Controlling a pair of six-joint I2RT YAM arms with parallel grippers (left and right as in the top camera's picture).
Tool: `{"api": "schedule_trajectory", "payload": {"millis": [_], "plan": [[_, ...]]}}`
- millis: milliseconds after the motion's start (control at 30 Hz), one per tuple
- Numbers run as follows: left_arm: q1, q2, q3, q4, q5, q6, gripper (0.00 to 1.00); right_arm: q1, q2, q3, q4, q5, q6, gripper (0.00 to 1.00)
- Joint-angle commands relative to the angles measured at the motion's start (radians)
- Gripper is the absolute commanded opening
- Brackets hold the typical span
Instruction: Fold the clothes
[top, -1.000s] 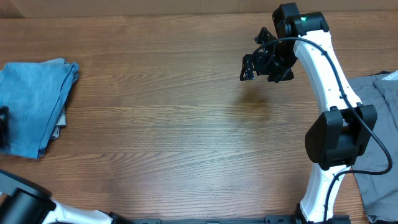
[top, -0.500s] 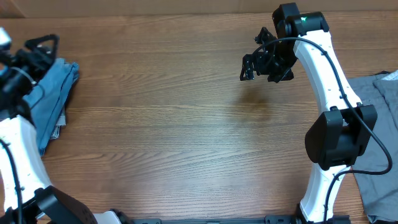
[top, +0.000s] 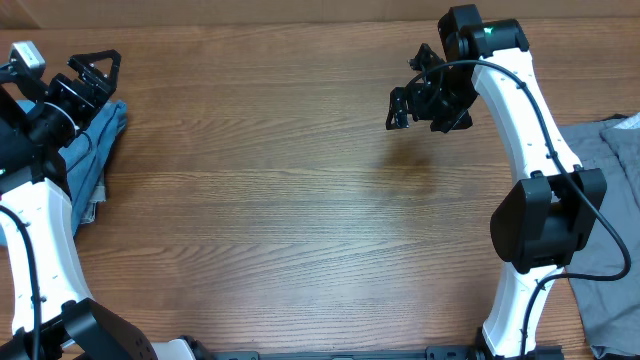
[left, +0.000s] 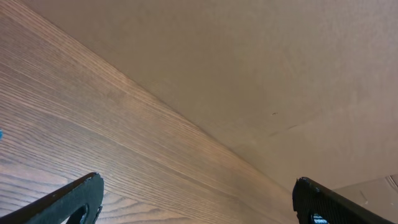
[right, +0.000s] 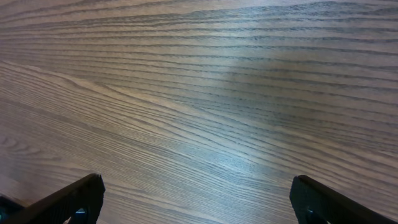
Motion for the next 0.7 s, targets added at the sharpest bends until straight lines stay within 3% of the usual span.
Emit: {"api": "schedule_trajectory", "payload": {"millis": [0, 500, 667], "plan": [[-0.002, 0.004, 0.005, 0.003, -0.01, 0.005, 1.0, -0.008, 0.0, 0.006, 0.001, 0.0, -0.004, 1.0], [-0.002, 0.004, 0.005, 0.002, -0.01, 0.005, 1.0, -0.002, -0.001, 0.006, 0.001, 0.0, -0.004, 1.0], [-0.002, 0.004, 0.005, 0.002, -0.01, 0.005, 1.0, 0.084, -0.126, 0.006, 0.001, 0.0, -0.004, 1.0]]}}
